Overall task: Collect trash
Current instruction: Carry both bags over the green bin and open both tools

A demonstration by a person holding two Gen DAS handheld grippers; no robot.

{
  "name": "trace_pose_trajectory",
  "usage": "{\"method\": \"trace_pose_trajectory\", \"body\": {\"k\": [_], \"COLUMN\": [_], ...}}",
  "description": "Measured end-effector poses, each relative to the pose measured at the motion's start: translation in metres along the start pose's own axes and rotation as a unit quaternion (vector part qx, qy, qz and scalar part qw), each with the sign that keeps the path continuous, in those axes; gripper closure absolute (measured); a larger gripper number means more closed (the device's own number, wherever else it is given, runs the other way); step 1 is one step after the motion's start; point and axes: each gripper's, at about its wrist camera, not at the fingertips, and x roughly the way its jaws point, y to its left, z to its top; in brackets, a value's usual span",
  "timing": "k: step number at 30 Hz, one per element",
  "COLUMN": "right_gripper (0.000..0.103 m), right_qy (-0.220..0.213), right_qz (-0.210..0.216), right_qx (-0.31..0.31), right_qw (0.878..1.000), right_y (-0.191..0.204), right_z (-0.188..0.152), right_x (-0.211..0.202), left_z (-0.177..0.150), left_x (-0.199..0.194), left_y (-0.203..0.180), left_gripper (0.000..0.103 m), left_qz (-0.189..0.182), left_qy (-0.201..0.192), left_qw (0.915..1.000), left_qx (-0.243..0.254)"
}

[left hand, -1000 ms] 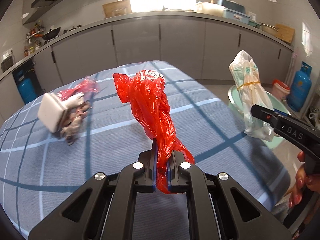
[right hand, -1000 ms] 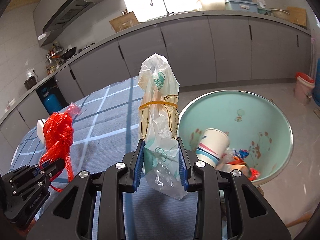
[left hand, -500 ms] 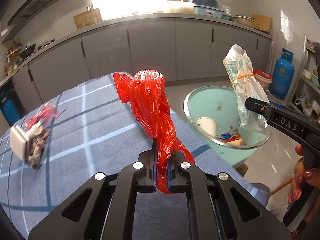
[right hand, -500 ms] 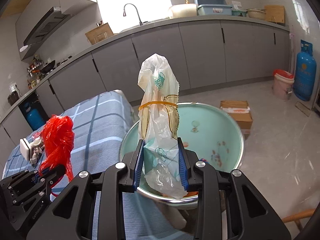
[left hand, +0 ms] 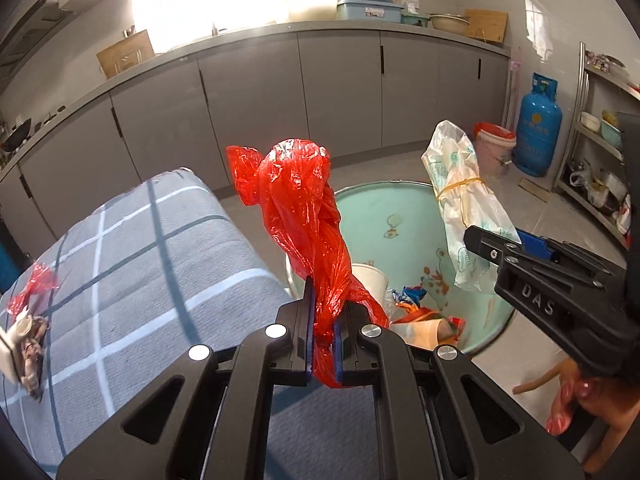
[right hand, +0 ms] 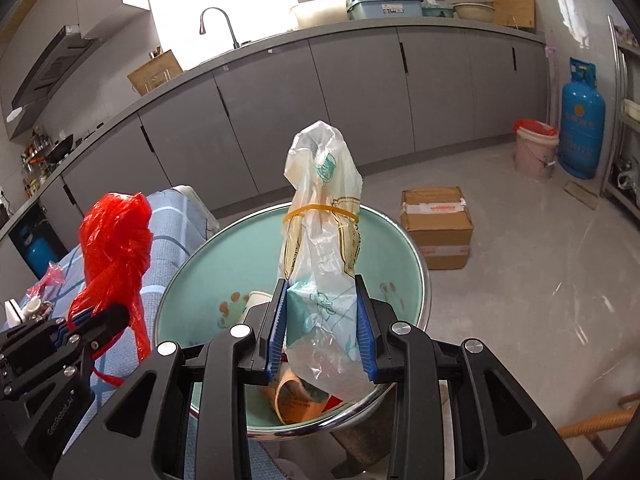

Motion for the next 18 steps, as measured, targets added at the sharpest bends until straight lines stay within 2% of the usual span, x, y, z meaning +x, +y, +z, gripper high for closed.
{"method": "trace_pose_trajectory", "body": {"k": [3, 8, 11, 12, 13, 15, 18], "right_gripper": [0.071, 0.071, 0.067, 0.064, 0.062, 0.054, 0.05], "right_qy": [0.001, -0.002, 0.002, 0.003, 0.003, 0.002, 0.0], "right_qz": [0.005, 0.007, 0.007, 0.008, 0.009, 0.005, 0.002], "right_qx": [0.015, 0.023, 0.029, 0.031, 0.033, 0.037, 0.048], "right_qw": [1.0, 1.0, 1.0, 0.999, 0.999, 0.999, 0.999], "right_y": [-0.003, -0.009, -0.01, -0.011, -0.011, -0.012, -0.016], "right_z": [0.0, 0.001, 0.0, 0.0, 0.0, 0.0, 0.001], "right_x": [0.002, 0.002, 0.005, 0.005, 0.005, 0.005, 0.005], "left_z": [0.004, 0.008, 0.01, 0.01, 0.01, 0.01, 0.01], "left_x": [0.012, 0.026, 0.031, 0.032, 0.033, 0.031, 0.028], "left_y": [0.0, -0.009, -0.011, -0.01, -0.01, -0.008, 0.0], "left_gripper": [0.095, 0.095, 0.09, 0.08, 0.055, 0.035, 0.036], "left_qz": [-0.008, -0.015, -0.019, -0.018, -0.016, -0.009, -0.005], "left_qy": [0.013, 0.022, 0.025, 0.027, 0.029, 0.023, 0.017], "left_qw": [0.9999, 0.9996, 0.9994, 0.9994, 0.9994, 0.9997, 0.9998], "left_qx": [-0.006, 0.012, 0.014, 0.013, 0.011, 0.005, -0.012]}}
